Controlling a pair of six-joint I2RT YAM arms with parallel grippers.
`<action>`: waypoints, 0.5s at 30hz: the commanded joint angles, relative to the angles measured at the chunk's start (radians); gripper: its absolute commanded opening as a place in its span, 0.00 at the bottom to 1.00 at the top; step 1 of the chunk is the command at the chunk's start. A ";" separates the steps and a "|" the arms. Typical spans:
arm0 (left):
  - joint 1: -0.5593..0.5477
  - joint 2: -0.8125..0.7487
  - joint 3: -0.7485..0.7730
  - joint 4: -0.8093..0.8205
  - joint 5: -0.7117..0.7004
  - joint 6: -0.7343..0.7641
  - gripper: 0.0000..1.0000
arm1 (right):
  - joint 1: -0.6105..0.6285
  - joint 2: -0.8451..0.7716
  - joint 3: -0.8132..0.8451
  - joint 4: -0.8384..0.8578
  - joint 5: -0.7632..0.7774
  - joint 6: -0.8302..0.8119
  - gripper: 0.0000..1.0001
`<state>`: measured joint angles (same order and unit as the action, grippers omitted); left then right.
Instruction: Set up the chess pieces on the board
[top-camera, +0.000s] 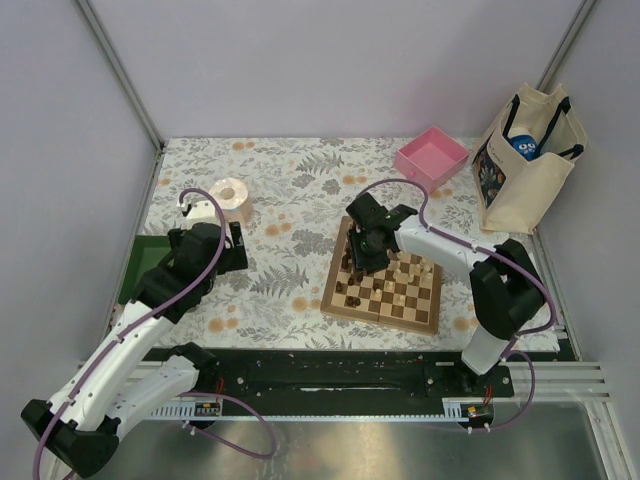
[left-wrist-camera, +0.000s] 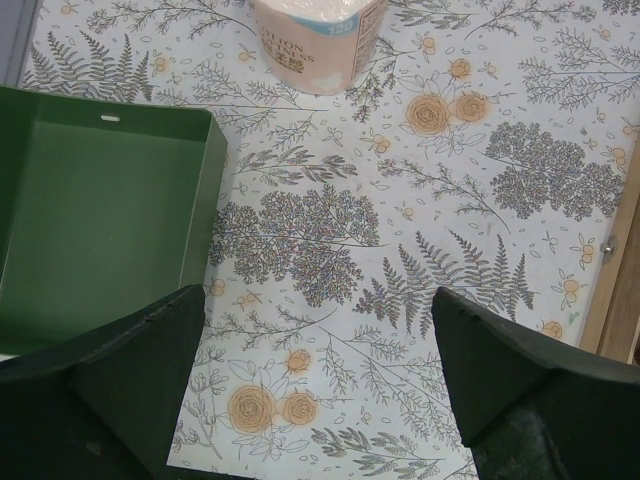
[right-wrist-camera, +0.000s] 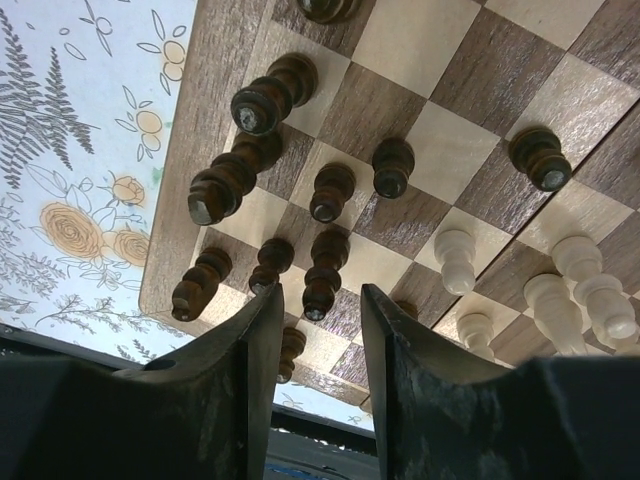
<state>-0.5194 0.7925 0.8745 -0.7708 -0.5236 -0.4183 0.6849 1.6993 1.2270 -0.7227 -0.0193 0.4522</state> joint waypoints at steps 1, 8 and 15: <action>0.004 -0.012 0.000 0.015 0.000 0.001 0.99 | 0.011 0.014 -0.004 0.022 0.007 0.008 0.45; 0.004 -0.009 0.000 0.015 0.002 0.001 0.99 | 0.011 0.011 0.002 0.025 0.015 0.008 0.31; 0.004 -0.004 0.001 0.015 0.008 0.001 0.99 | 0.011 -0.067 0.009 0.006 0.074 -0.001 0.23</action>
<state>-0.5194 0.7929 0.8745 -0.7712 -0.5236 -0.4183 0.6872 1.7126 1.2224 -0.7197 -0.0055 0.4538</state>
